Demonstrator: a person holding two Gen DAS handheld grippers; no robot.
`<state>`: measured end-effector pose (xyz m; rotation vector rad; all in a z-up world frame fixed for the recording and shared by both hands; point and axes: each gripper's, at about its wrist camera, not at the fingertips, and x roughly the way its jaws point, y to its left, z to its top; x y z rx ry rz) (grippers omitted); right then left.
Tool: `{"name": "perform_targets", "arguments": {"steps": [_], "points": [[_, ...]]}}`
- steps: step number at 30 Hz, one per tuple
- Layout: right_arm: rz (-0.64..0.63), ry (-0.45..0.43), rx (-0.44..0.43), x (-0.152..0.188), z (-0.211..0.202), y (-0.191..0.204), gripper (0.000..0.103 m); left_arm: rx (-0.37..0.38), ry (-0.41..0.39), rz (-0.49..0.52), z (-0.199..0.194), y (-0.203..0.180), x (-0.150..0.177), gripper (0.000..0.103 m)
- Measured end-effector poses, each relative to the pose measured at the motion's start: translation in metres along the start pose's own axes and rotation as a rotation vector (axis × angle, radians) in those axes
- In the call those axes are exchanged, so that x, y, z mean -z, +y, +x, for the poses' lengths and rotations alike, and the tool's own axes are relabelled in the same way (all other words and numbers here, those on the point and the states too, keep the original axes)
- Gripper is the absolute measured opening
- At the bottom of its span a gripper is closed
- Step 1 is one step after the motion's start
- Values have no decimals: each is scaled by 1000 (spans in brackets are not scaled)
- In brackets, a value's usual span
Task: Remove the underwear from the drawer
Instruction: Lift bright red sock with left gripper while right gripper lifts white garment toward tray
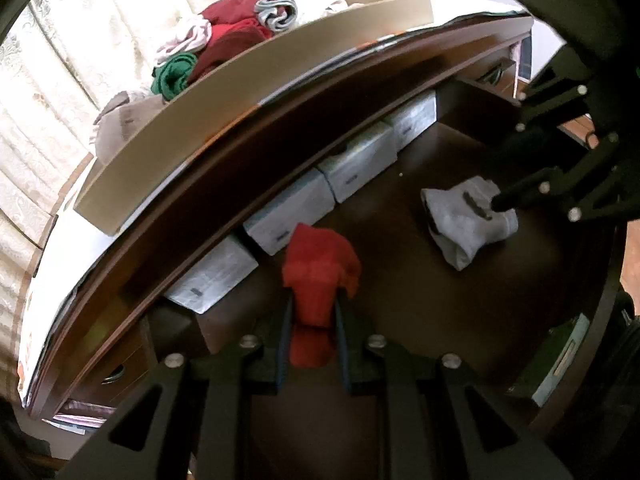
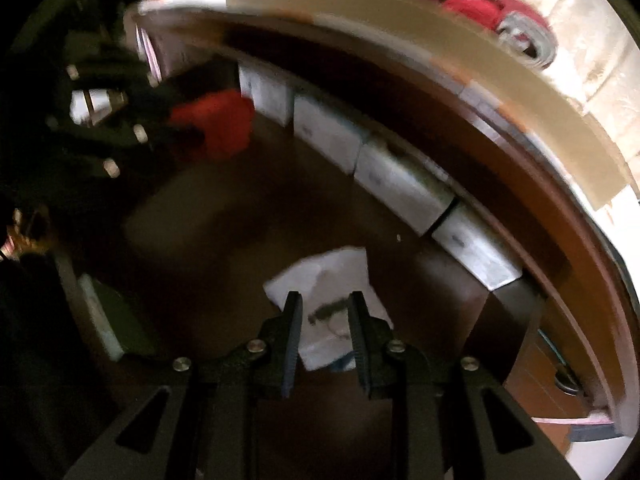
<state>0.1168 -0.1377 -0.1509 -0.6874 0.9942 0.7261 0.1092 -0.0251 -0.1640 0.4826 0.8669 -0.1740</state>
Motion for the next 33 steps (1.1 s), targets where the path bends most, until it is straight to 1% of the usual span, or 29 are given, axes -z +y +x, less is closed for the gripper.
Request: {"name": "perform_targets", "arguments": {"steps": [1, 2, 3, 4, 7, 10, 14, 16, 18, 19, 21, 22, 23, 27, 30, 33], "points": [[-11, 5, 17, -1, 2, 1, 36, 0, -1, -2, 0, 1, 0, 17], [-3, 15, 16, -4, 6, -2, 55, 4, -2, -6, 1, 2, 0, 17], [8, 29, -1, -6, 11, -4, 69, 8, -3, -9, 1, 2, 0, 17], [11, 43, -13, -8, 15, -6, 71, 21, -2, -17, 1, 4, 0, 17], [-8, 103, 0, -13, 33, -8, 71, 40, 0, -43, 2, 11, 2, 17], [7, 152, -42, -17, 48, -9, 71, 47, 0, -69, 0, 19, 4, 17], [-5, 203, -68, -19, 59, -11, 71, 40, -4, -80, -4, 25, 5, 17], [-22, 216, -71, -18, 63, -10, 65, 35, -9, -82, -7, 26, 5, 17], [-33, 228, -89, -16, 67, -8, 47, 34, -18, -88, -10, 27, 4, 17], [-41, 224, -89, -15, 67, -7, 43, 34, -21, -88, -11, 26, 4, 17], [-51, 202, -92, -13, 63, -4, 28, 30, -34, -86, -16, 25, 2, 17], [-50, 189, -94, -13, 60, -3, 26, 29, -42, -88, -18, 25, 1, 17], [-50, 162, -87, -12, 55, -3, 21, 29, -51, -90, -21, 25, 0, 17], [-28, 73, -77, -7, 33, -4, 14, 15, -105, -99, -39, 27, -6, 17], [-1, -2, -74, -3, 10, -6, 12, 4, -141, -108, -51, 30, -12, 17], [13, -57, -78, -4, -11, -9, 12, -8, -174, -121, -62, 32, -19, 17]]}}
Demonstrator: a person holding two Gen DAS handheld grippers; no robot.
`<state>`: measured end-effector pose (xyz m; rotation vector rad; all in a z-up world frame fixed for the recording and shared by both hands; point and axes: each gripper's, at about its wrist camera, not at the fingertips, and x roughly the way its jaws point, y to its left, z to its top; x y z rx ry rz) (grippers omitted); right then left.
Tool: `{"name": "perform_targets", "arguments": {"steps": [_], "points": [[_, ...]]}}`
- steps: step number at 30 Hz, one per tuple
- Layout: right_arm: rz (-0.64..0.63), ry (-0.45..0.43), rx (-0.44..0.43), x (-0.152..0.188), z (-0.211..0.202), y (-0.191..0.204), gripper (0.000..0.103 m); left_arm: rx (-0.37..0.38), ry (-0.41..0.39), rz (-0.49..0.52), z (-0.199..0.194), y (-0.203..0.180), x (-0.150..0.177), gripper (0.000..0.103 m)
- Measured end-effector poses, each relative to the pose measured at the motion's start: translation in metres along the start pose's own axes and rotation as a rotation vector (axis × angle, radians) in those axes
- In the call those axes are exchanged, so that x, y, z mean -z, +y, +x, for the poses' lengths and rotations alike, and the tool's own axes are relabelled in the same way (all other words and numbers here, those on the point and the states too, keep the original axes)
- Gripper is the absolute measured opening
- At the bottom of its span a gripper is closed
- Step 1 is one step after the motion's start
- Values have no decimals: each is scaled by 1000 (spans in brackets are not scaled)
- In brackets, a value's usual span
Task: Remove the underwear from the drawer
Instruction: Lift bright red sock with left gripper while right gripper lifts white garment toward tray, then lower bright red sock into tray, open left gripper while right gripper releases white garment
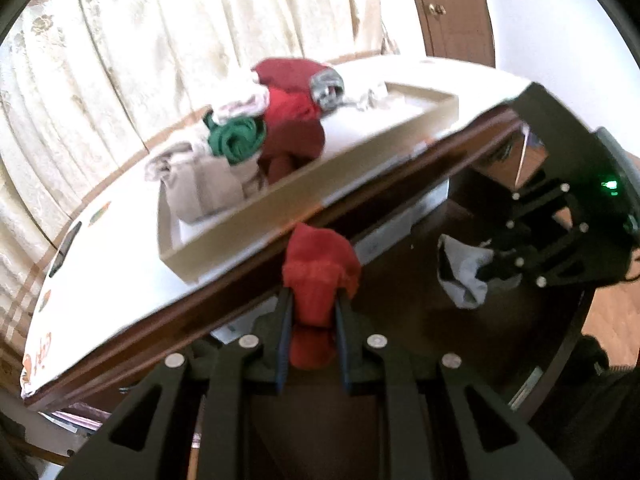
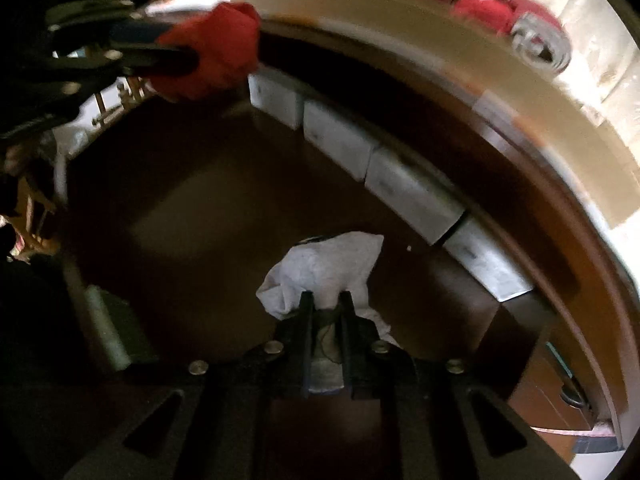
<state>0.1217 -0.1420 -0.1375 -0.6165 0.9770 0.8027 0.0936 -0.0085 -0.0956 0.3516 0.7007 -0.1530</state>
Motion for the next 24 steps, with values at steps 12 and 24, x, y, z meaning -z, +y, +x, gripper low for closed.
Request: {"name": "perform_targets", "arguments": {"steps": [12, 24], "points": [[81, -263, 21, -32, -92, -26, 12, -35, -125, -51, -19, 19, -55, 17], [217, -469, 172, -87, -135, -86, 12, -72, -219, -123, 2, 35, -125, 17]]}}
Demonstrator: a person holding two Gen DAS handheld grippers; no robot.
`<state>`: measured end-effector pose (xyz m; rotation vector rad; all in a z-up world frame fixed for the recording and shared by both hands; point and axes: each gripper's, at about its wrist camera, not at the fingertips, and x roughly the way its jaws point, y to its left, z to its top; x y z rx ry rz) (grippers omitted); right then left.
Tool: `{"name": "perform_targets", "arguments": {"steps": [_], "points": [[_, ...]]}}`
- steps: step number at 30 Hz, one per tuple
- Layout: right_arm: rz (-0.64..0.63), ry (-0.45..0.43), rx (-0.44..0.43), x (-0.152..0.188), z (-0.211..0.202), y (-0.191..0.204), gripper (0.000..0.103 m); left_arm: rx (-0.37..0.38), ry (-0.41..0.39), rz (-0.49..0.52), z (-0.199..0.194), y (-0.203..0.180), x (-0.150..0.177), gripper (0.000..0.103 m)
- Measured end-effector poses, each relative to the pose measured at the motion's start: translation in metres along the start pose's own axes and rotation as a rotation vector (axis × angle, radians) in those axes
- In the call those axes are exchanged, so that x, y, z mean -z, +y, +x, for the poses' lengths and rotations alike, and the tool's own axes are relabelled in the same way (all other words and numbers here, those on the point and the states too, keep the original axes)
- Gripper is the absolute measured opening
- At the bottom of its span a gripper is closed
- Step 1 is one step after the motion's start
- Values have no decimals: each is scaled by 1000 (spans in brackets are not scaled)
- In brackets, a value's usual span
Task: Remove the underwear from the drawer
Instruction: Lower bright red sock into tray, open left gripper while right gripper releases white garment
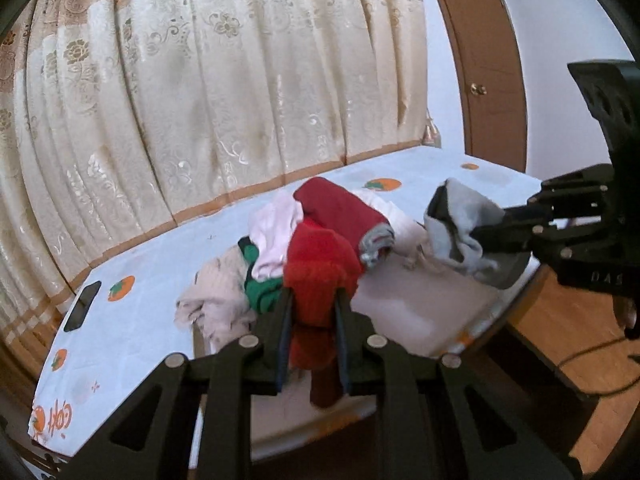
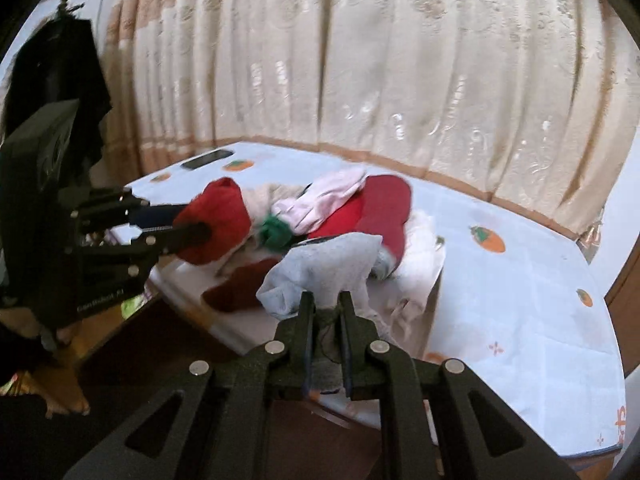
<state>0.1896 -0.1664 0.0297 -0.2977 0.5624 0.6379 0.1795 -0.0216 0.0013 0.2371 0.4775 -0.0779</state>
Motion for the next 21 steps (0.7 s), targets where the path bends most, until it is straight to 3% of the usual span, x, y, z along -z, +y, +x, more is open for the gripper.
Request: {"name": "perform_targets", "arguments": {"steps": [10, 18, 21], "points": [[76, 69, 35, 5, 52, -29, 12, 43, 105, -34, 67, -9, -11, 17], [112, 114, 26, 14, 73, -36, 12, 32, 133, -44, 89, -12, -11, 18], [123, 130, 33, 19, 81, -38, 12, 25, 136, -44, 93, -13, -11, 23]]}}
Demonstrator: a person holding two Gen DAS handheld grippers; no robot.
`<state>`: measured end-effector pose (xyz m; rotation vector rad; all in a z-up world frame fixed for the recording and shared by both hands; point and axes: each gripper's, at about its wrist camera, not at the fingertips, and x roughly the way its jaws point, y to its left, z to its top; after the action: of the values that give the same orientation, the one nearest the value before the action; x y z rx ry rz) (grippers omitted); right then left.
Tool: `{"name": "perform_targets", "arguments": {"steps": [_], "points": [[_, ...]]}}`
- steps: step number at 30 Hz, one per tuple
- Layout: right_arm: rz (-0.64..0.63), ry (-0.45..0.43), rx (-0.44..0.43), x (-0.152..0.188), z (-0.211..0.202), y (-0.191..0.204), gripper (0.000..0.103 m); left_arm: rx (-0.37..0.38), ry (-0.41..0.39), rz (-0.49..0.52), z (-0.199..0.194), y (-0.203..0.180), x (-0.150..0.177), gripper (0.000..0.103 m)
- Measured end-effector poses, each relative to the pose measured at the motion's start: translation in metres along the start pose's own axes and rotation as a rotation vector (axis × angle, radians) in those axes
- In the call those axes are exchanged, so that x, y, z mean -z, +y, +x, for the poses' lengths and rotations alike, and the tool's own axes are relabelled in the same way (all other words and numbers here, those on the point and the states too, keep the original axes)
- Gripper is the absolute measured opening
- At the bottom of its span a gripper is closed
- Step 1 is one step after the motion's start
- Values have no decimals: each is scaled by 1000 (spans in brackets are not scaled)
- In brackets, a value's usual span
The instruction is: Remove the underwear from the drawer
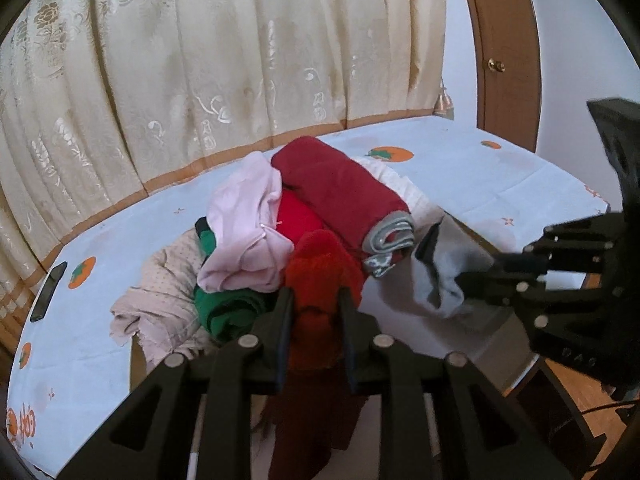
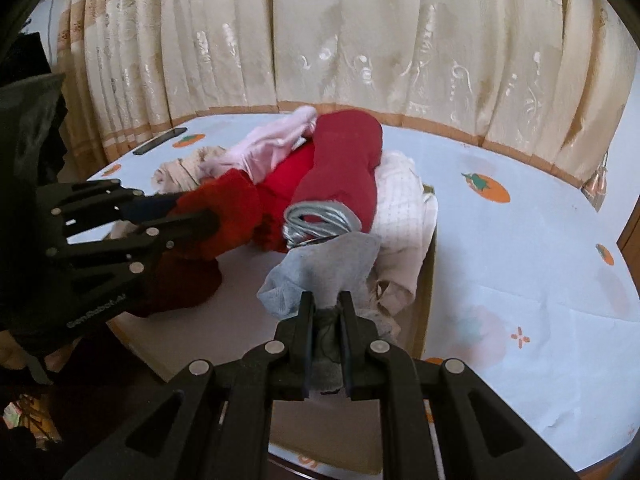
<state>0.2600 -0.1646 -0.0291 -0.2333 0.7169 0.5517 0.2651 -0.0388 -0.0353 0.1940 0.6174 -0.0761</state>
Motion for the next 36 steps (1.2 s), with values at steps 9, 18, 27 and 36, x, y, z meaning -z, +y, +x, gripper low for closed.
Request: {"name": "perform_targets", "arguments": {"steps": [9, 18, 27, 36], "points": [[28, 19, -8, 1, 8, -2, 13, -13, 24, 11, 8, 0, 1, 47], [22, -7, 13, 2, -3, 4, 58, -8, -39, 1, -21, -1, -1, 70], [61, -69, 49, 6, -33, 9, 60, 1, -108, -58, -63, 15, 3, 74], [68, -271, 73, 1, -99, 30, 66, -49, -193, -137, -108, 33, 21, 87]]}}
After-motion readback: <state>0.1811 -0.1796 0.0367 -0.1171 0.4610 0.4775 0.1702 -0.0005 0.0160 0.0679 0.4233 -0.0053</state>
